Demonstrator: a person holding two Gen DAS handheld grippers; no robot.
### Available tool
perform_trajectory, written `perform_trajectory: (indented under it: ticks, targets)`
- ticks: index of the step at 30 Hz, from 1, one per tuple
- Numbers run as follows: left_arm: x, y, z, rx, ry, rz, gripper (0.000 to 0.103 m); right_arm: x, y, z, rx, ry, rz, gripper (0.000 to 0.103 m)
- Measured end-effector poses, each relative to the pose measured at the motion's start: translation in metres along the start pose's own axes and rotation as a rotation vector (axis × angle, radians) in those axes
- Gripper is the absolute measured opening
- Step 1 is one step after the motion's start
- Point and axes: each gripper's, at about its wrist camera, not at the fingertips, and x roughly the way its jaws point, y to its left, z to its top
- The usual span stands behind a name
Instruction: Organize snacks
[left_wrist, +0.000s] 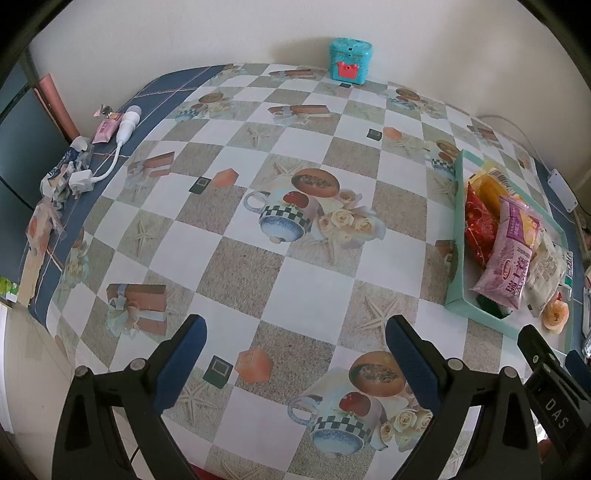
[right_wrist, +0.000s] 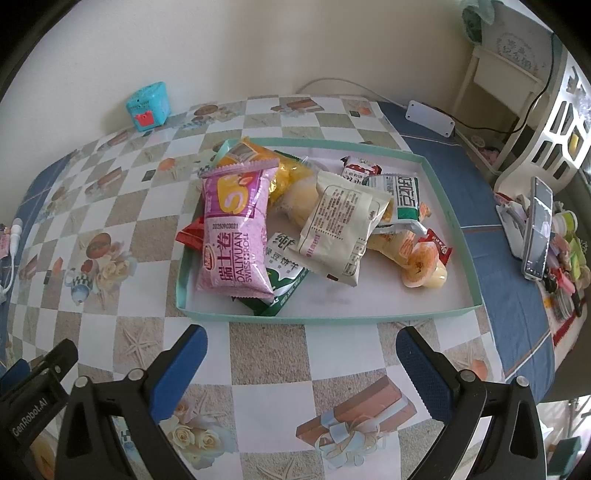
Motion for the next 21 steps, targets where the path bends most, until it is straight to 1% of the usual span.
perform_trajectory:
  ticks: [21]
  targets:
    - [0.0046, -0.0003, -0.0006, -0.01, 0.019, 0.008, 0.098, 0.0022, 0.0024, -0.0004, -0.003, 0.006, 0.001, 0.103]
